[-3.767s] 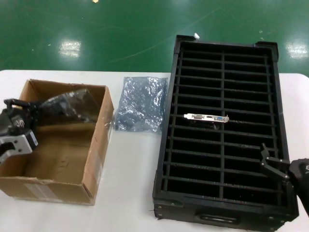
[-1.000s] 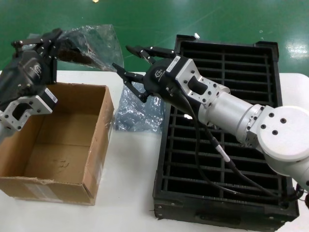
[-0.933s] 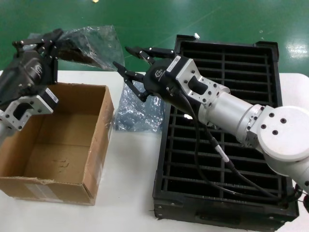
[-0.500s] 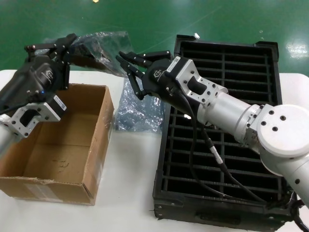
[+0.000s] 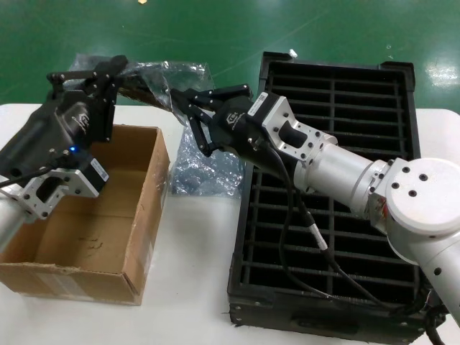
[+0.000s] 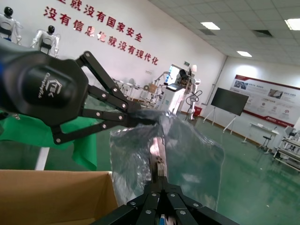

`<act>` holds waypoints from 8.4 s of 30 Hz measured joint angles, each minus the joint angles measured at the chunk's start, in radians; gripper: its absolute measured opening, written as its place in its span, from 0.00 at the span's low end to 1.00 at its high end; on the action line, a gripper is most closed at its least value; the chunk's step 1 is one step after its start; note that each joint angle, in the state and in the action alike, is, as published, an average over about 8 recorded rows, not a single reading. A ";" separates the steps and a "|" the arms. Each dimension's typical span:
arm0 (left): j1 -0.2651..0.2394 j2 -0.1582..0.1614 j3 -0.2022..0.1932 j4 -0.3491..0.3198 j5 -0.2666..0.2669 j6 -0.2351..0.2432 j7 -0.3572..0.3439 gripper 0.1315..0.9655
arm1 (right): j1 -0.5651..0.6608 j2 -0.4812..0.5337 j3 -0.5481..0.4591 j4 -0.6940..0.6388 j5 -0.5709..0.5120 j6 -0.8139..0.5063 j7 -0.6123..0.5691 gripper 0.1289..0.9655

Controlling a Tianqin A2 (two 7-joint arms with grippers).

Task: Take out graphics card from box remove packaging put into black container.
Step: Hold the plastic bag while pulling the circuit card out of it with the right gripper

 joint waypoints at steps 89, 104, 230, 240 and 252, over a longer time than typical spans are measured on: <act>0.071 -0.071 0.023 -0.083 0.001 0.007 -0.136 0.01 | -0.053 -0.078 0.180 -0.001 -0.094 -0.129 -0.040 0.11; 0.071 -0.068 0.002 -0.077 -0.016 0.020 -0.125 0.01 | -0.040 -0.088 0.183 -0.019 -0.080 -0.153 -0.049 0.13; 0.064 -0.103 -0.066 0.019 -0.059 0.123 0.055 0.01 | -0.026 -0.112 0.243 -0.094 0.006 -0.227 -0.163 0.22; 0.054 -0.101 -0.062 0.012 -0.053 0.111 0.046 0.01 | -0.029 -0.103 0.222 -0.076 -0.013 -0.235 -0.163 0.14; 0.062 -0.108 -0.060 -0.025 -0.057 0.112 0.017 0.01 | -0.035 -0.098 0.202 -0.054 -0.034 -0.234 -0.149 0.22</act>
